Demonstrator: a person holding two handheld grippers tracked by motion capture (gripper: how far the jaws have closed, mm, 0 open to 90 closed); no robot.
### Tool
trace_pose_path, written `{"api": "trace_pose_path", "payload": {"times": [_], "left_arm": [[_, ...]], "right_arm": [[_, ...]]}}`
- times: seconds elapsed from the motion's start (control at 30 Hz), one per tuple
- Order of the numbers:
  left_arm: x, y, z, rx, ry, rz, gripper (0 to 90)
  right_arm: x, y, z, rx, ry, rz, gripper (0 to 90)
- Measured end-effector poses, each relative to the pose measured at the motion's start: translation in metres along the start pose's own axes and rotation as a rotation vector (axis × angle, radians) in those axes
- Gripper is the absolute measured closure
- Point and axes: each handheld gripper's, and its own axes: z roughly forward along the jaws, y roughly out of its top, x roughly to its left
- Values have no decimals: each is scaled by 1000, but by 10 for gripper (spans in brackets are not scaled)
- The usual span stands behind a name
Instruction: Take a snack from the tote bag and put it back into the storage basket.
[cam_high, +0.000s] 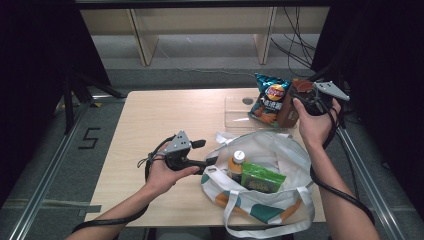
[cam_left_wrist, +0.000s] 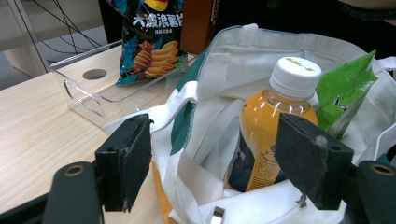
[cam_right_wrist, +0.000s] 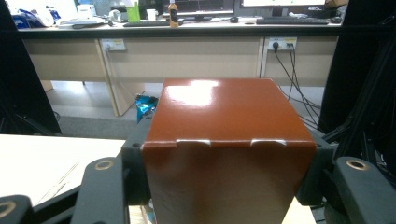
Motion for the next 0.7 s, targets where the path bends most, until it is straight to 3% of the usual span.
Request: {"api": "trace_pose_path", "payload": {"times": [0.7], "left_arm": [[0,0,0,6,8,1,268]], "right_arm": [[2,-8,5,26,-18,27,390]]}}
